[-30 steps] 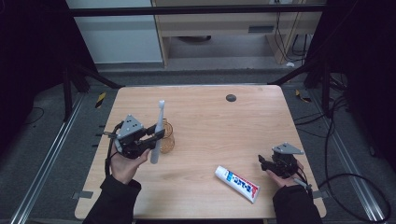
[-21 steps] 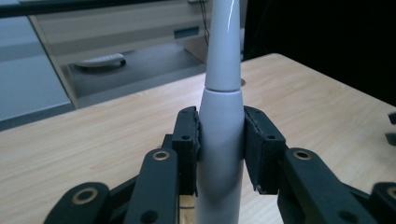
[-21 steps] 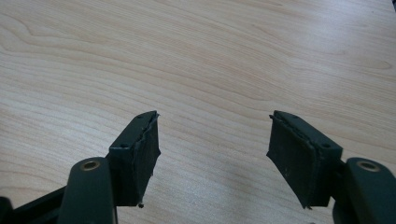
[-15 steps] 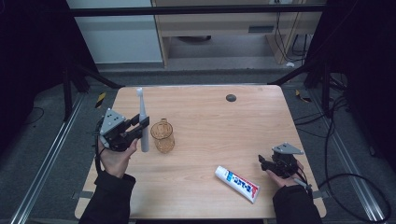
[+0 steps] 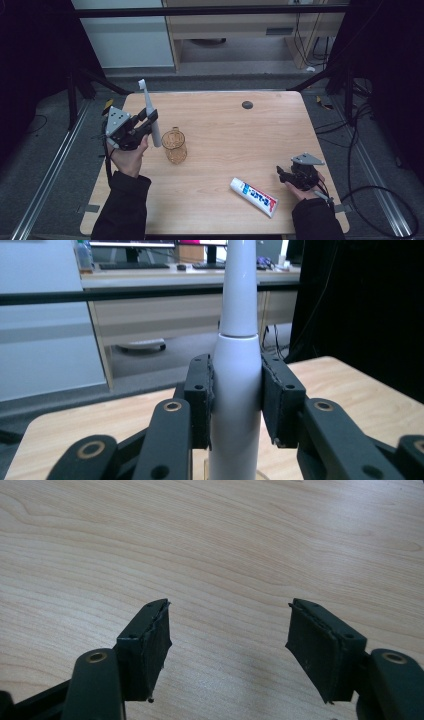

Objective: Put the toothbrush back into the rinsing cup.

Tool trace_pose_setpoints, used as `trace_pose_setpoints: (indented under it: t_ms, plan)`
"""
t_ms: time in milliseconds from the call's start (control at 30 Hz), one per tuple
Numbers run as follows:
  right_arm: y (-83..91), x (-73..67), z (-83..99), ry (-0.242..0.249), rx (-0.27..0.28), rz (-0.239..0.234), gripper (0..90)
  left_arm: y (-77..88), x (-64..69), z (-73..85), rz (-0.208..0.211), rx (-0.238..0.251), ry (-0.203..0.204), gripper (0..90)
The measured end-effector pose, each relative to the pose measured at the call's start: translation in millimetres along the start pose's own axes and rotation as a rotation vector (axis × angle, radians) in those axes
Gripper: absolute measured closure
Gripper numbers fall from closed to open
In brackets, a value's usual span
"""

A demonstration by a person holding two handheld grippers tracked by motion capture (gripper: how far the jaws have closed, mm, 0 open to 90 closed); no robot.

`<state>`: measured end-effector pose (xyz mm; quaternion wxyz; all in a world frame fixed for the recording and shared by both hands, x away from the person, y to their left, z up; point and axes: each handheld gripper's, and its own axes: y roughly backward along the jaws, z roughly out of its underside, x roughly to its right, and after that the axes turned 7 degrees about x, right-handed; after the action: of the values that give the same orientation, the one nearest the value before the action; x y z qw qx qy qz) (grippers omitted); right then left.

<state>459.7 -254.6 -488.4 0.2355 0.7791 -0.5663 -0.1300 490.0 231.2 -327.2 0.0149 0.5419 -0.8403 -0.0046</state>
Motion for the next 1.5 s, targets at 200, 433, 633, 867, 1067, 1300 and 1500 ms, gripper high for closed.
trace_pose_setpoints:
  t_ms: [200, 433, 633, 867, 1067, 1300, 1500]
  plan:
    - [-0.1, 0.3, 0.0, 0.001, 0.001, -0.001, 33.4, -12.5, 0.6, 1.5, -0.013, 0.027, 0.013, 67.1]
    - [-0.2, 0.1, 0.1, 0.003, 0.001, -0.002, 33.4, -25.4, -0.9, 9.7, -0.027, 0.035, 0.028, 67.0]
    - [-0.6, -0.3, 0.3, 0.004, -0.001, -0.003, 33.4, -34.2, -2.2, 17.7, -0.037, 0.040, 0.033, 67.1]
    - [-0.7, -0.8, 0.4, 0.007, -0.001, -0.005, 33.4, -42.6, -2.7, 29.3, -0.039, 0.022, 0.034, 67.0]
    - [-1.1, -0.4, 0.5, 0.010, 0.000, -0.005, 33.5, -46.9, -5.7, 41.0, -0.048, 0.006, 0.036, 67.0]
    - [-1.2, -0.2, 0.5, 0.007, -0.001, -0.007, 33.6, -50.2, -8.7, 51.3, -0.047, -0.014, 0.047, 67.0]
    - [-0.9, -0.1, 0.5, 0.002, 0.000, -0.005, 33.6, -50.5, -10.1, 57.1, -0.041, -0.036, 0.052, 67.0]
